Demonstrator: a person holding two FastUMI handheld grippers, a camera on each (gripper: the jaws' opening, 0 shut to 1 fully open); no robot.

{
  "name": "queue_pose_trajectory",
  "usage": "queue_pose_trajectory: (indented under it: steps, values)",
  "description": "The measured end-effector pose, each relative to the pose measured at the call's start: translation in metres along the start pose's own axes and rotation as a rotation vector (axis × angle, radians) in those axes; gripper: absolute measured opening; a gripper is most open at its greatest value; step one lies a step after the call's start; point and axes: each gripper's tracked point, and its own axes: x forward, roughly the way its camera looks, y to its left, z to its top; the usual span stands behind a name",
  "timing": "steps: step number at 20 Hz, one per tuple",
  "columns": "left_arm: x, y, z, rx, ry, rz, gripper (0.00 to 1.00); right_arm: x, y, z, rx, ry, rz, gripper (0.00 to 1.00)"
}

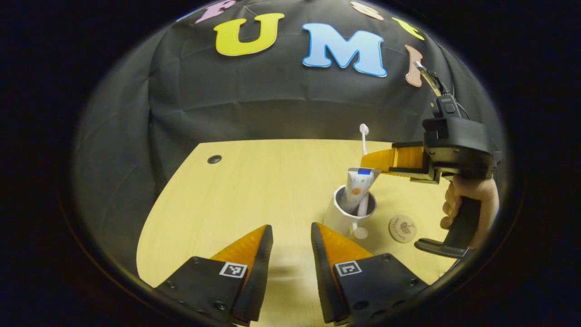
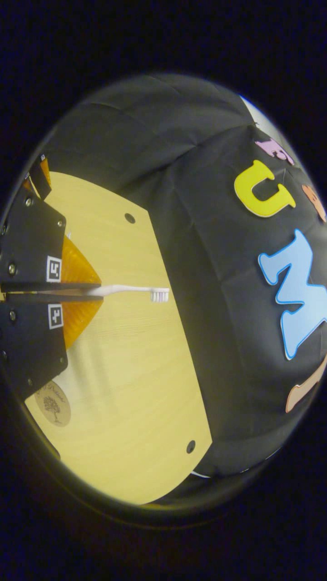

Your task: Put the toothbrush and toothpaste on the desktop into the cup, then pick up the cup and place it on the coaster on the desktop.

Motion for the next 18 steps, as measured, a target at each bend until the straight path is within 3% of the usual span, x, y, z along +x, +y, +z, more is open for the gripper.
queue_pose_trajectory:
  steps: [7,15,18]
  values:
    - [0.008,-0.024,-0.001,0.03,0.01,-0.041,0.56,-0.013,-0.006,-0.008,-0.026,-0.063,0.002,0.04]
    - [0.005,-0.038,-0.011,0.037,0.027,-0.069,0.57,-0.026,-0.008,-0.056,-0.046,0.035,0.038,0.05]
    - [0.004,-0.046,-0.008,0.046,0.031,-0.088,0.57,-0.037,-0.01,-0.063,-0.047,0.051,0.043,0.14]
